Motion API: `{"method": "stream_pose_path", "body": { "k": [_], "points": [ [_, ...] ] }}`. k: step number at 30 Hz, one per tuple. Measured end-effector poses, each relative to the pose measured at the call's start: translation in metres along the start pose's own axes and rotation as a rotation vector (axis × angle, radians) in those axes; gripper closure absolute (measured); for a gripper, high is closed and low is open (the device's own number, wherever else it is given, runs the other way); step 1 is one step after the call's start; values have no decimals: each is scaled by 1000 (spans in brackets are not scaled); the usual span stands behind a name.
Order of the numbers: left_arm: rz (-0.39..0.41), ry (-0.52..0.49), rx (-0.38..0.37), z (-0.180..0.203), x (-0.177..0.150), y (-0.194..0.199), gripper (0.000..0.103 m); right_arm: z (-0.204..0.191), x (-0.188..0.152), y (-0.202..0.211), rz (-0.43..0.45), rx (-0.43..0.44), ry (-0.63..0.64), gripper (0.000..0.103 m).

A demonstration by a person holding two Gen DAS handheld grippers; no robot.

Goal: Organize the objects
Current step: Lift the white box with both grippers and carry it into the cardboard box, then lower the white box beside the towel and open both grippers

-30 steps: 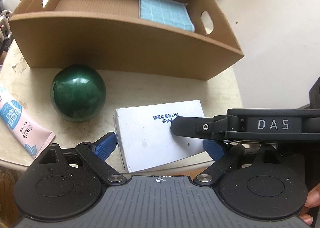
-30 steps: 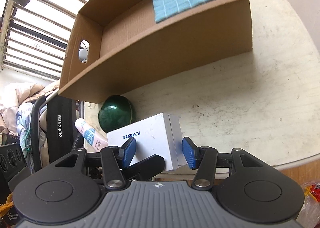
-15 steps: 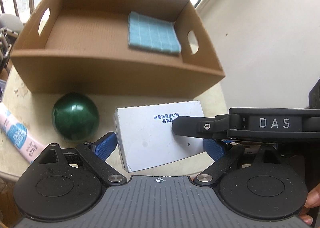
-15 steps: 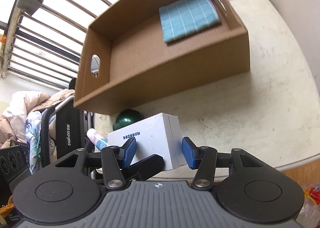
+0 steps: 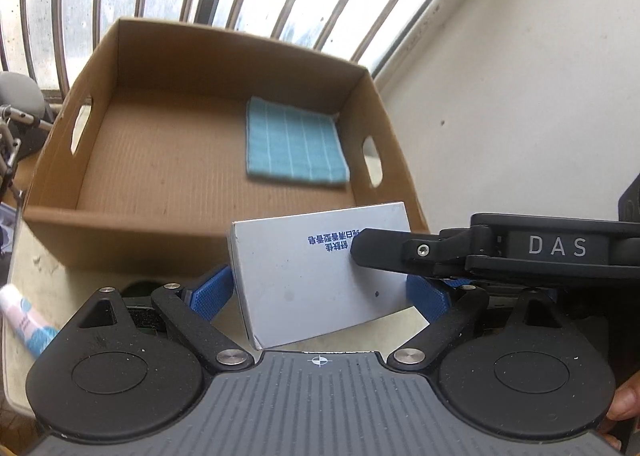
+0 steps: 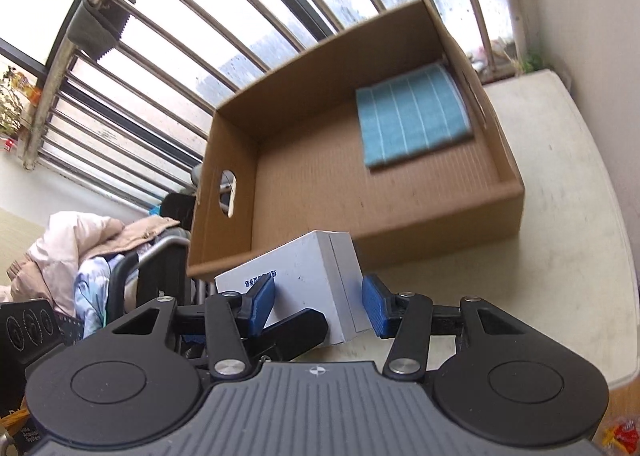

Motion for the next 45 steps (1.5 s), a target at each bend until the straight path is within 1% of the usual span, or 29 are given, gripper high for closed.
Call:
{"method": "stream_pose_path", "body": {
  "k": [7,13,17,19,21,24,29,32,39,42,45],
  "points": [
    [48,-1,-7,9,38,-16,10,-4,37,0,37,23,12,52],
    [54,4,3,8,67,-43,10,1,73,-12,54,31,12,52],
    [10,10,14,0,79,-75,11,11,92,-35,32,23,-9,52],
    [-45,30,4,-8,79,-96,11,18,98,-49,10,15,-20,52],
    [-87,43,3,-15,77,-113,11,27,101,-65,-20,-10,-21,52],
    [-160,76,-5,-24,70,-135,12,41,101,-87,-73,-37,-31,52],
    [-244,114,15,-34,58,-158,13,60,95,-117,-158,-91,-24,53],
    [-273,118,31,-37,55,-166,13,65,92,-128,-199,-114,-18,53],
    [-337,109,55,-40,53,-183,14,73,91,-144,-261,-158,15,53],
    [-366,116,58,-41,49,-190,10,77,88,-149,-288,-186,19,53],
    [-363,126,56,-42,47,-191,8,81,87,-151,-297,-190,5,53]
  ]
}}
Point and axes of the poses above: each gripper's, at about its wrist camera, not at the fingertips, and y roughly against the way its jaws point, z to its right, x to its top, the point moved 9 cm from there along -y, roughly the way its jaws point, and after that the axes turned 3 degrees about y, right-handed, at the moved point
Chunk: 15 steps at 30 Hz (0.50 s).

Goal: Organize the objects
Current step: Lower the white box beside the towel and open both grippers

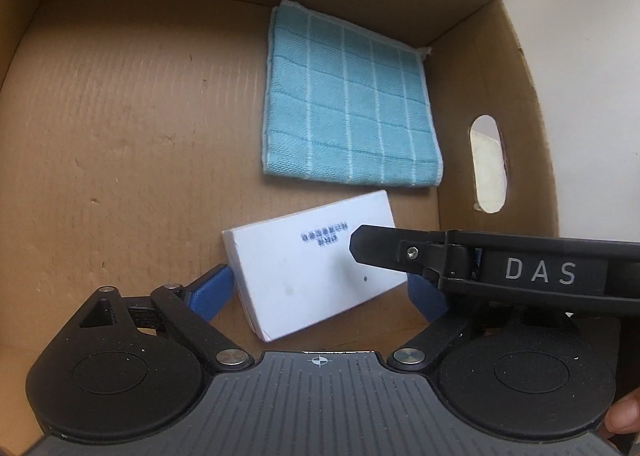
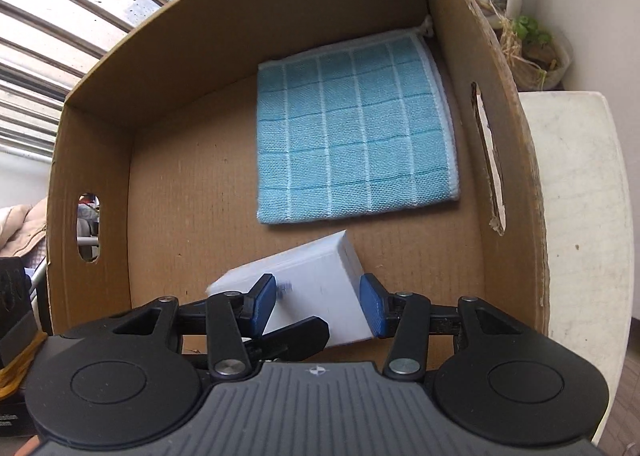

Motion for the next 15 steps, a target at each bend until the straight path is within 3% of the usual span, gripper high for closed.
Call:
{"method": "stream_pose_path", "body": {
  "k": [7,15],
  "points": [
    [46,-18,4,2,-2,12,7,1,-1,5,15,-7,2,52],
    [252,-28,-15,9,-6,71,7,-14,0,41,152,25,26,48]
  ]
}}
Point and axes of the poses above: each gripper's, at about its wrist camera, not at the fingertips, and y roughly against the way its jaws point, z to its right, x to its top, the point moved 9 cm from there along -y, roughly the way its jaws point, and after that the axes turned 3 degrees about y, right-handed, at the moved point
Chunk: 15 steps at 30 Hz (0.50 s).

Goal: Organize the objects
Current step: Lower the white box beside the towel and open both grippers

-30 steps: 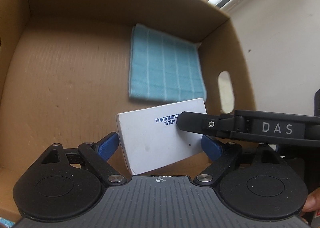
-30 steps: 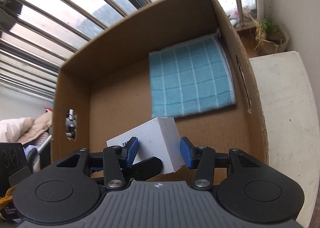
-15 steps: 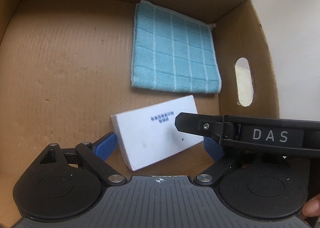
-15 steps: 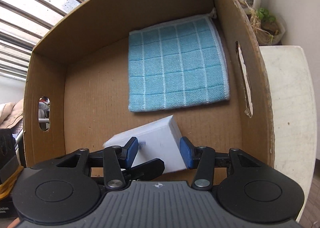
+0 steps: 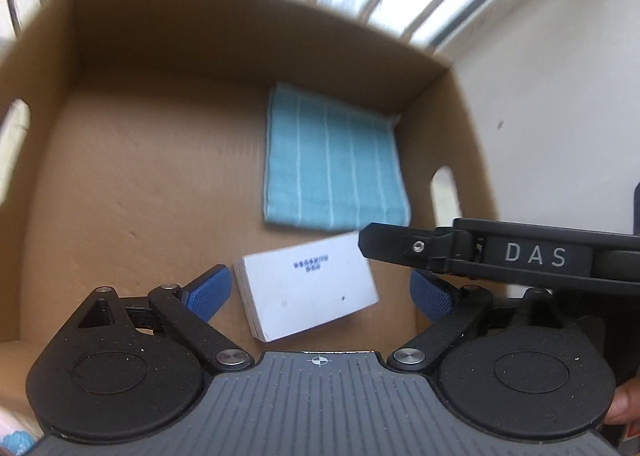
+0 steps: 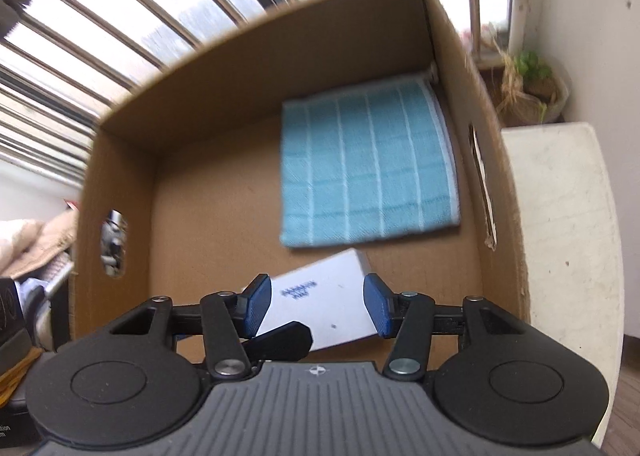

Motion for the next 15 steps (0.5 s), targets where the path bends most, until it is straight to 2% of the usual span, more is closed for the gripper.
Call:
{"method": "stream_pose_path", "body": {
  "k": [7,11,15],
  "points": [
    [200,-8,-51,6,-6,86,4,-26,-3,60,199,43,47,38],
    [245,-11,-54,0,-24,124,4,-38,-20,94,266,61,50,36],
    [240,-10,-20,-14,-48,143,4,-50,-41,115,307,75,49,32]
  ]
}}
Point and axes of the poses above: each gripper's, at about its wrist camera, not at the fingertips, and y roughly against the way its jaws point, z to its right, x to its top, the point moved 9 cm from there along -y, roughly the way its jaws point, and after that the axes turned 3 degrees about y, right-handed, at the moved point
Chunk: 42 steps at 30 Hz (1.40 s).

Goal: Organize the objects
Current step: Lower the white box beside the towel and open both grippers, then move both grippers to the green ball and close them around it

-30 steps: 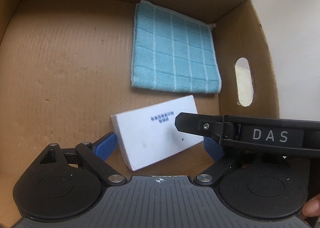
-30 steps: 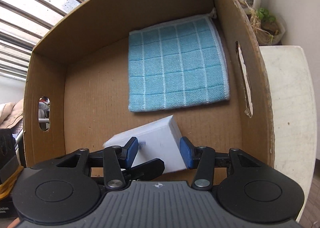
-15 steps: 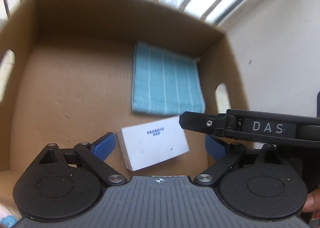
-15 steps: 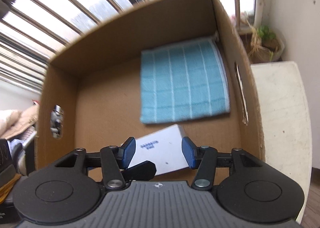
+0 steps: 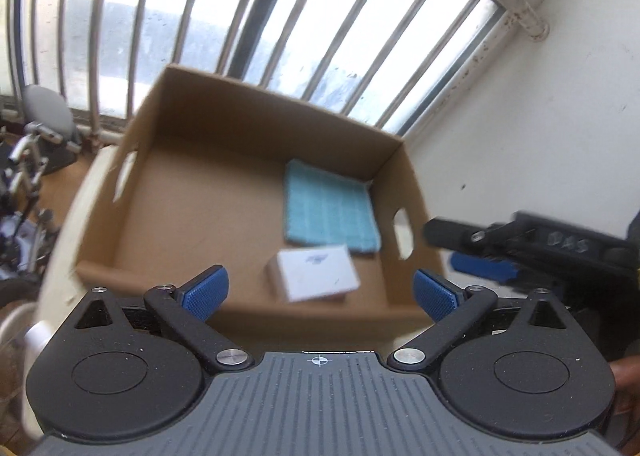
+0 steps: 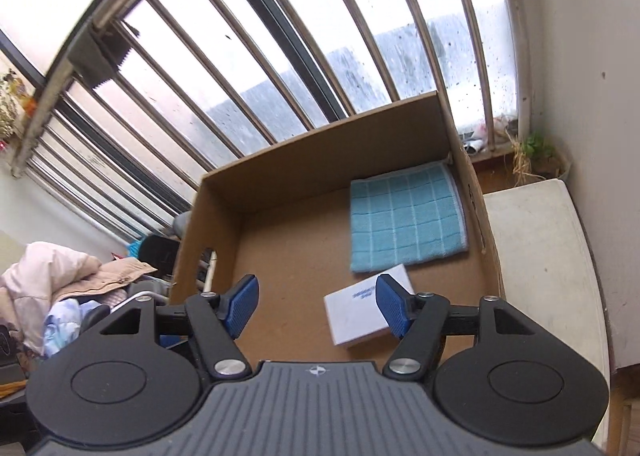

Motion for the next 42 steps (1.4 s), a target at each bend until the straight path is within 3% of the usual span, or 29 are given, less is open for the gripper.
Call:
{"method": "stream_pose_path", "body": {
  "k": [4,10,21,31,42],
  "points": [
    [-33,11,49,-20,-22,11,4,-14,-20,14,9,27,-6,29],
    [-97,-2,105,-46,-53,7,4,-29,-61,9,-54,50,-37,29],
    [-191,-36,143,-76,-85,-43,4,-36,-124,-52,-257,108,-158,29],
    [-211,-33,166,-92,-86,-66,9,-37,-143,-113,-371,113,-200,35],
    [-227,1,163,-99,-86,-72,14,-38,-153,-138,-453,134,-209,35]
  ]
}}
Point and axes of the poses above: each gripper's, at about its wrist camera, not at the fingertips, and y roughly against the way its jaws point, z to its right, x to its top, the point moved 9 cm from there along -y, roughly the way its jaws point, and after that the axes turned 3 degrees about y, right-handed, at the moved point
